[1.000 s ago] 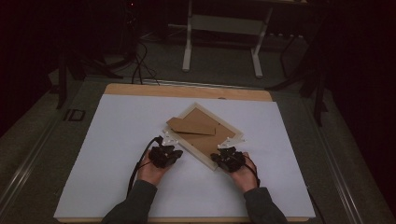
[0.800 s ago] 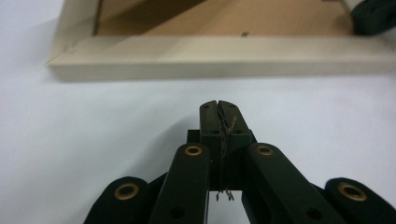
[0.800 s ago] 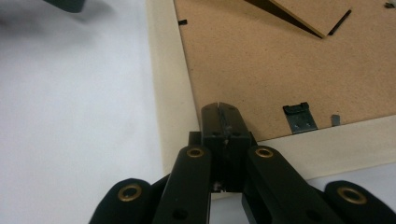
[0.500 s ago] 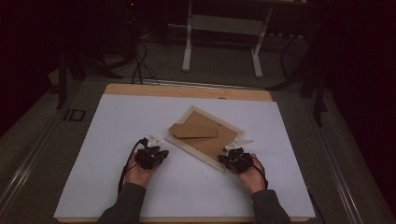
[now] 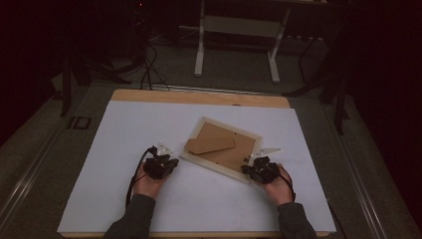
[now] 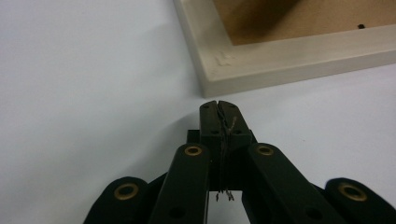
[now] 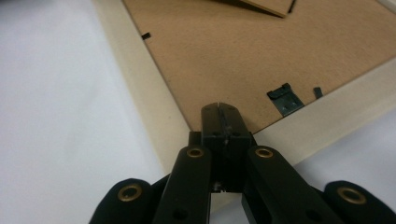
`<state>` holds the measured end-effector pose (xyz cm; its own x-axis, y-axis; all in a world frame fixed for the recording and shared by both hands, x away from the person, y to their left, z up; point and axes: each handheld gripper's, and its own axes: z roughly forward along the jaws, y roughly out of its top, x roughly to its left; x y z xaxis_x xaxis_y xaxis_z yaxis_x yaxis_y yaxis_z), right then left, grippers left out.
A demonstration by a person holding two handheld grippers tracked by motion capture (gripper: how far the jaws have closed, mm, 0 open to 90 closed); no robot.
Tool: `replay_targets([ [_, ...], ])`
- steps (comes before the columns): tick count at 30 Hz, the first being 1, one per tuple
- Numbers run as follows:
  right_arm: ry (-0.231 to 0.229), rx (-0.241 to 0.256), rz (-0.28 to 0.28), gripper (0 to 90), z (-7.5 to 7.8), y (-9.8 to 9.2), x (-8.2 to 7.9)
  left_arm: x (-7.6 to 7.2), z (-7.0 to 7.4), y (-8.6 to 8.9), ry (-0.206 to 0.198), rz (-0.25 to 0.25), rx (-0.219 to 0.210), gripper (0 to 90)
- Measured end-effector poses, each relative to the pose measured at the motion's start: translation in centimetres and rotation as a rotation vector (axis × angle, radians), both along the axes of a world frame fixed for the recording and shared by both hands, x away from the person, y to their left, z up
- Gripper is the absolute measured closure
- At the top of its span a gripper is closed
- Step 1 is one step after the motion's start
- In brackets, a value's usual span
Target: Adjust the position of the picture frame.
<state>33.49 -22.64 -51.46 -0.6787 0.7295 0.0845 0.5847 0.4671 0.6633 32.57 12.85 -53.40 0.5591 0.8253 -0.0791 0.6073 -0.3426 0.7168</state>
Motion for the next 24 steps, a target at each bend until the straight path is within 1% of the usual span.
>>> replay_targets([
  [3,-0.001,-0.008,-0.008,90.0,0.0,-0.4,0.1,0.0,0.0,-0.1,0.002,-0.004,-0.001,89.5],
  [4,-0.006,-0.017,-0.022,90.0,0.1,-0.9,0.2,0.0,-0.1,-0.3,0.001,-0.013,0.006,89.5],
  [8,-0.007,-0.011,-0.053,90.0,0.1,-2.0,0.4,0.0,-0.2,-0.6,0.002,-0.021,0.005,89.7],
  [11,-0.013,-0.016,-0.078,90.0,0.1,-2.6,0.6,-0.1,-0.2,-0.9,0.002,-0.040,0.003,89.7],
  [15,-0.030,-0.039,-0.103,90.0,0.1,-2.9,0.7,-0.2,-0.4,-1.7,0.005,-0.066,0.002,89.5],
  [16,-0.029,-0.030,-0.106,90.0,0.1,-3.0,0.7,-0.2,-0.4,-1.9,-0.002,-0.070,0.006,89.5],
  [18,-0.027,0.005,-0.123,90.0,0.0,-3.4,0.8,-0.2,-0.4,-2.1,0.000,-0.078,0.005,89.5],
  [19,-0.031,0.020,-0.141,90.0,0.1,-3.7,0.8,-0.2,-0.4,-2.2,-0.002,-0.081,0.008,89.6],
  [22,-0.066,0.014,-0.227,90.0,0.2,-4.8,0.9,-0.2,-0.4,-2.3,-0.004,-0.082,0.007,89.6],
  [24,-0.072,0.016,-0.279,90.0,0.1,-5.6,1.0,-0.1,-0.5,-2.4,-0.006,-0.082,0.006,89.7],
])
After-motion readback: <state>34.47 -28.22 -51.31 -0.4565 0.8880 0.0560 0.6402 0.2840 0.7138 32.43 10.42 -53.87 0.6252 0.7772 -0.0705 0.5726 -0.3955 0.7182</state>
